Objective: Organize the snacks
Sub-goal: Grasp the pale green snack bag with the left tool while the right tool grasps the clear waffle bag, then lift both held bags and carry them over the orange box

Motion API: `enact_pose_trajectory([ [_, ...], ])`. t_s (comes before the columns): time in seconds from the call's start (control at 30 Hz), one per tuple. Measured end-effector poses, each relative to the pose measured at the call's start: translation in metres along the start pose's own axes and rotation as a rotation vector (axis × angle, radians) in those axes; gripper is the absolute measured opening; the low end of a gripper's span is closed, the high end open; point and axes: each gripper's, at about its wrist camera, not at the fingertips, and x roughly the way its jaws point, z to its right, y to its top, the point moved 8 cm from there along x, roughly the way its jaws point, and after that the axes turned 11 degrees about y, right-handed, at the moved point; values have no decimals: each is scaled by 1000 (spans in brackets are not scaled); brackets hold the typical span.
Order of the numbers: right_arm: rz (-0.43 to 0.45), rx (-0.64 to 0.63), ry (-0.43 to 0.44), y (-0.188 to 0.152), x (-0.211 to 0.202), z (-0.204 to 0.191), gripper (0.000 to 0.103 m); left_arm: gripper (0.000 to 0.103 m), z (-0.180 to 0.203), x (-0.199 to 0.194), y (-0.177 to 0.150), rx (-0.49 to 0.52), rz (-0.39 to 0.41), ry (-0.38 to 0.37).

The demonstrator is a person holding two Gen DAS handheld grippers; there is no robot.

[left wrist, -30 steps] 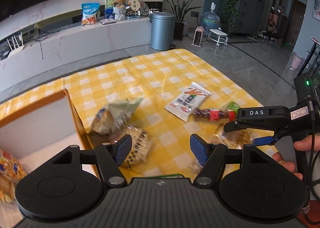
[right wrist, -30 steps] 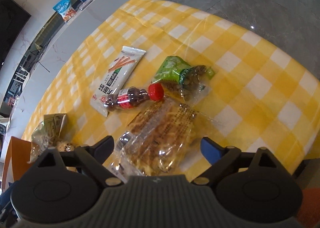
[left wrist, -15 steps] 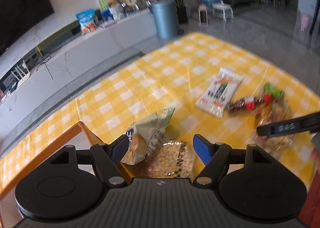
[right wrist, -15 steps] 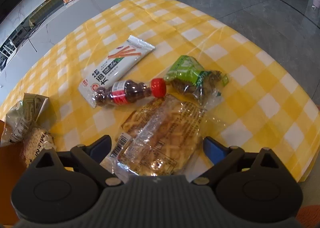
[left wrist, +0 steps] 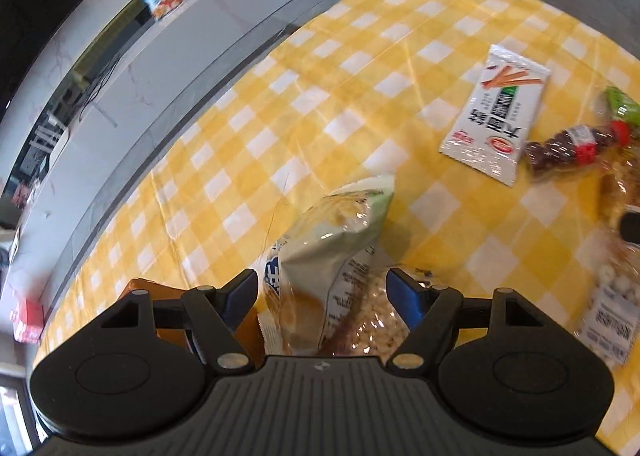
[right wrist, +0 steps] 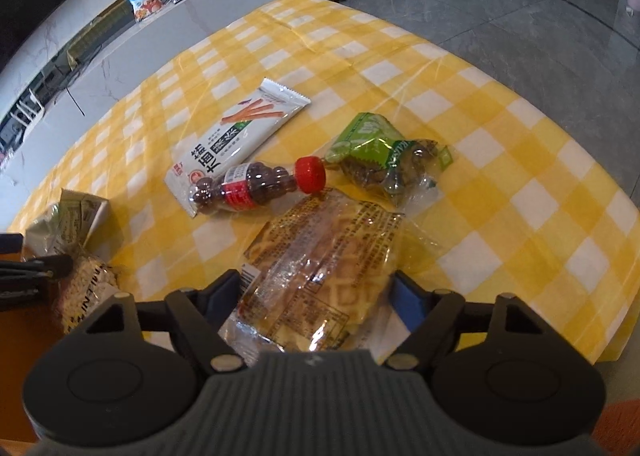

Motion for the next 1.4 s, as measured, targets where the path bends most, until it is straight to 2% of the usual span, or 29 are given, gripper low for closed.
enact_pose_trajectory([
  [0.07,6,32,21,1,-3,4,75,85,0,5,0,-13,-14,18],
  [0.17,7,67,49,1,-6,7,72,74,0,11,-2,-23,-29,34],
  [0.23,8,90,71,0,-8,9,71,62,-2,8,-1,-56,-14,20],
  [0.33,11,123,105,-1,-11,11,69,54,-2,6,0,-61,-9,9],
  [0.47,7,157,143,-3,-14,12,68,50,-2,-2,-1,-80,12,-5],
  [0.5,5,169,155,-4,-15,12,68,46,-3,-6,0,-89,22,-12],
  [0.67,-23,191,211,-9,-19,6,67,44,-7,-32,3,-130,82,-48],
  [0.7,-26,191,230,-10,-19,3,67,37,-9,-37,4,-144,91,-63],
  [0.83,1,119,274,-9,-28,-15,67,35,-12,-61,3,-201,130,-128],
  [0.93,40,59,277,-6,-34,-26,67,33,-13,-79,2,-210,173,-140],
  [1.1,95,-28,358,0,-44,-43,67,32,-21,-117,-4,-252,239,-176],
  [1.4,178,-252,517,-3,-69,-93,67,32,-74,-173,-37,-394,309,-195],
])
